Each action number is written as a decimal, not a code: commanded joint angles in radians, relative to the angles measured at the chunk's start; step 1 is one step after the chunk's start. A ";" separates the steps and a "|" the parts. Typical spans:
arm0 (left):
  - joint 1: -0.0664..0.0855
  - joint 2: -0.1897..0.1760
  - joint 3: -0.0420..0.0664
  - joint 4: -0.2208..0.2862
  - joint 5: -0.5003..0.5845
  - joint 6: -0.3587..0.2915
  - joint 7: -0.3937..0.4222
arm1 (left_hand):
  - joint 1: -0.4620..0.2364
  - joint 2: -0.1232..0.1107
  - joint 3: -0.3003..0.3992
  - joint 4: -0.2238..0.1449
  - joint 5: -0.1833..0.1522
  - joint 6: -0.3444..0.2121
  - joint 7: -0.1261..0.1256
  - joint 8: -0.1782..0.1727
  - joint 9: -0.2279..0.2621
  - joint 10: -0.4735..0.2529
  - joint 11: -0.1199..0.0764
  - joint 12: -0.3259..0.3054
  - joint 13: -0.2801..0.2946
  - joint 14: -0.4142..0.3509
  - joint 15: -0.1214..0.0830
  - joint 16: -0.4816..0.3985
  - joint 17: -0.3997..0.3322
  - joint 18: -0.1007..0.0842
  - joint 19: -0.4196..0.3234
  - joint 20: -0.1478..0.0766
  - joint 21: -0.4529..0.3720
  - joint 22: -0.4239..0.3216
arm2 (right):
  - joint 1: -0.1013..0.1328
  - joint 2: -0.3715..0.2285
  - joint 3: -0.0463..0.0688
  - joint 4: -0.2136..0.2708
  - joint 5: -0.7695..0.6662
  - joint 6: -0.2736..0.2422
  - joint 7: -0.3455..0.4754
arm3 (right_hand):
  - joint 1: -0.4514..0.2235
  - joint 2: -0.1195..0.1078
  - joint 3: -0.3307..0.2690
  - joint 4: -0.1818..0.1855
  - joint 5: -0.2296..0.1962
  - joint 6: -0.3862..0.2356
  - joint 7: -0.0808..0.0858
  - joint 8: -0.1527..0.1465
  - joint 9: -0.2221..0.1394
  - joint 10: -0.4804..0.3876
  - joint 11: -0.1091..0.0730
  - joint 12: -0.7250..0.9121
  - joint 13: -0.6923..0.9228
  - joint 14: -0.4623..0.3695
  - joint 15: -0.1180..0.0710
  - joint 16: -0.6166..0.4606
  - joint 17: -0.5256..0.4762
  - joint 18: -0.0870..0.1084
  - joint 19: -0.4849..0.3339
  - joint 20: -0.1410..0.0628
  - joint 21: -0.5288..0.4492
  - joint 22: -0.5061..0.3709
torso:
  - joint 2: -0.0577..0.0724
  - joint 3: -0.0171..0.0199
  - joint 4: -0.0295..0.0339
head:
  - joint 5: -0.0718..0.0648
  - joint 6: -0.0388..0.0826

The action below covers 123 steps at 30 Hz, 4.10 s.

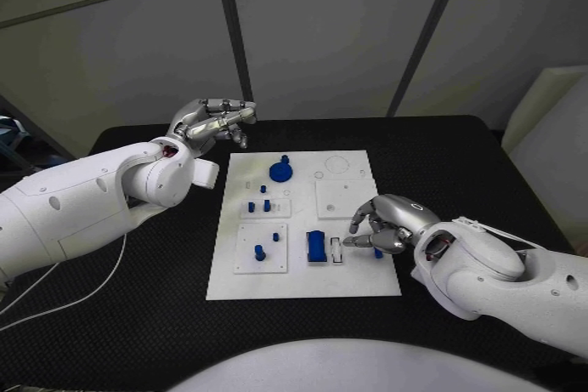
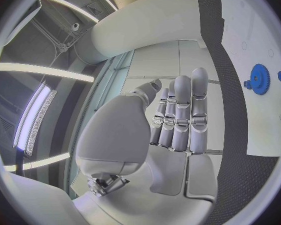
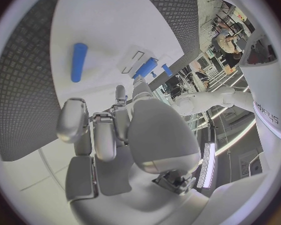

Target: Assemble the parts on the task board

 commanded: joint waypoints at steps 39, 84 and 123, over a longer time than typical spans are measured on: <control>0.000 -0.001 -0.002 0.008 0.003 0.009 0.002 | -0.006 0.005 -0.007 0.000 -0.002 -0.003 0.002 0.003 -0.002 -0.011 0.000 0.006 0.001 -0.006 0.000 0.006 -0.003 -0.005 -0.002 0.007 -0.006 -0.002 | -0.048 -0.057 -0.001 -0.045 -0.046 0.109 -0.080 | -0.018 -0.018 -0.062 0.069 0.134 0.099 -0.008 -0.091 -0.061 0.012 -0.001 0.005 -0.130 0.086 0.004 -0.011 0.170 -0.001 -0.002 0.010 -0.011 -0.004 | 0.000 0.0001 -0.0011 | -0.026 -0.002; 0.000 -0.006 -0.002 0.020 0.003 0.006 0.001 | -0.004 0.006 -0.008 0.001 -0.002 -0.004 0.002 0.004 -0.002 -0.014 0.000 0.009 0.002 -0.007 0.000 0.008 -0.005 -0.004 -0.002 0.008 -0.008 -0.003 | -0.032 -0.021 0.003 0.046 0.220 -0.058 -0.092 | 0.027 -0.082 0.369 0.003 0.204 0.102 -0.016 -0.110 -0.026 0.016 -0.011 -0.006 -0.121 0.089 -0.006 -0.004 0.185 -0.003 0.005 -0.002 -0.005 0.014 | 0.000 -0.0010 -0.0001 | -0.022 -0.003; 0.002 -0.007 -0.002 0.029 0.003 0.015 -0.004 | -0.005 0.006 -0.013 0.005 -0.002 -0.019 0.009 0.001 -0.006 -0.023 0.005 0.013 0.001 -0.010 0.003 0.011 -0.011 -0.005 -0.001 0.009 -0.011 -0.005 | -0.028 0.117 0.004 -0.059 0.320 0.044 -0.115 | -0.135 -0.102 0.318 0.075 0.260 0.141 -0.034 -0.073 0.013 0.035 -0.024 0.010 -0.106 0.091 -0.015 0.000 0.193 -0.006 0.016 -0.010 0.004 0.030 | 0.000 0.0002 -0.0015 | -0.008 -0.007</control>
